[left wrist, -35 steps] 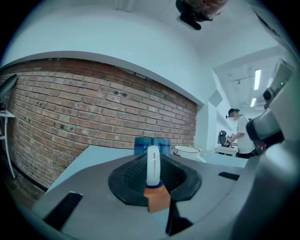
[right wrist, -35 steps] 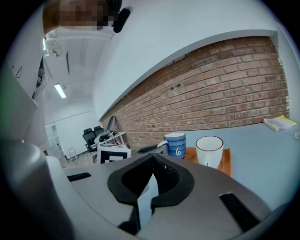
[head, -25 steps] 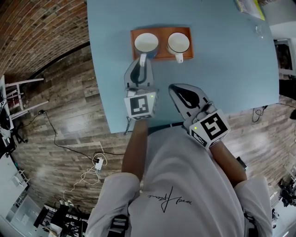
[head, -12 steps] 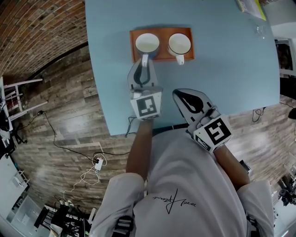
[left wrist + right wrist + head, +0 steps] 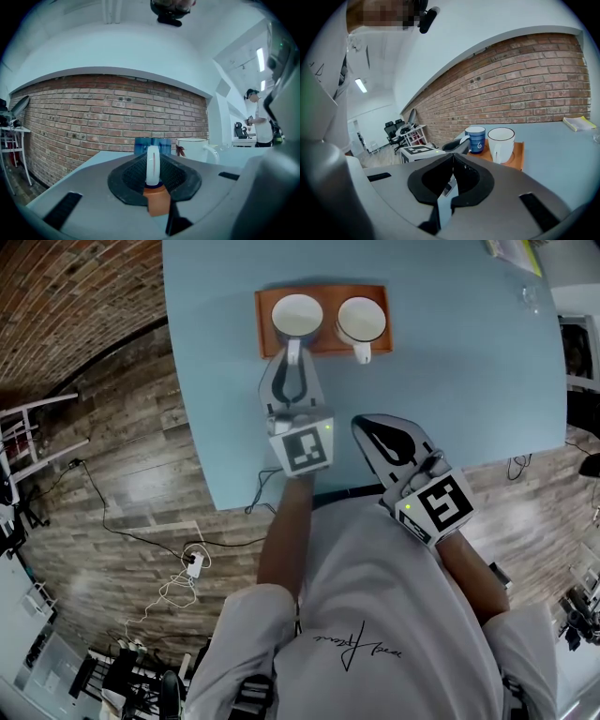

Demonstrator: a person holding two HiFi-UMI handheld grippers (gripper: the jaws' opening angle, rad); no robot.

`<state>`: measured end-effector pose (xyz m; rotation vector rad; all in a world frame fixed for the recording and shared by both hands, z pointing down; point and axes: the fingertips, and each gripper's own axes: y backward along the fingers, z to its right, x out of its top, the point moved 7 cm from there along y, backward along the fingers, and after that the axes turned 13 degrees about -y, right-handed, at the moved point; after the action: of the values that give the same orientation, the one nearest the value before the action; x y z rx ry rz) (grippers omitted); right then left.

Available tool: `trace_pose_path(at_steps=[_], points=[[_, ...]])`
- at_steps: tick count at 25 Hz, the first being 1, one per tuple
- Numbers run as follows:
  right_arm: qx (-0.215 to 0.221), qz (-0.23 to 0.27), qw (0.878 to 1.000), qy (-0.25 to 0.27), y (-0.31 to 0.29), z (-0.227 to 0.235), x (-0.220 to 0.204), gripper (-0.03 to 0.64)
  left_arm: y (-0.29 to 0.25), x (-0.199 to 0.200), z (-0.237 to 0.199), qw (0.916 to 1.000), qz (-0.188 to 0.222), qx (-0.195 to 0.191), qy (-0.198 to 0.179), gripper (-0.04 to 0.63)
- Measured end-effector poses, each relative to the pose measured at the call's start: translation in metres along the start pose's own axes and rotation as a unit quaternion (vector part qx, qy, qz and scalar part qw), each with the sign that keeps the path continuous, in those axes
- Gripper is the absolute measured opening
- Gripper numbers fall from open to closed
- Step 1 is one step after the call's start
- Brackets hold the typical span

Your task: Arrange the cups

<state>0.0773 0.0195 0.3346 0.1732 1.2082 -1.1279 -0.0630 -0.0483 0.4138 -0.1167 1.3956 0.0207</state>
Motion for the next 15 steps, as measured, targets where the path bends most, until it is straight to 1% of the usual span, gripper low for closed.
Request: trace_pose_path(at_steps=[7,15], points=[[-0.002,-0.008,1.0,-0.004,0.001,0.004,-0.004,0.021,0.001,-0.002,0.006,0.9998,0.002,0.019,0.007,0.057],[-0.003,-0.013,1.0,-0.006,0.001,0.006,-0.008,0.021,0.004,-0.004,0.013,0.9994,-0.004,0.035,-0.004,0.057]])
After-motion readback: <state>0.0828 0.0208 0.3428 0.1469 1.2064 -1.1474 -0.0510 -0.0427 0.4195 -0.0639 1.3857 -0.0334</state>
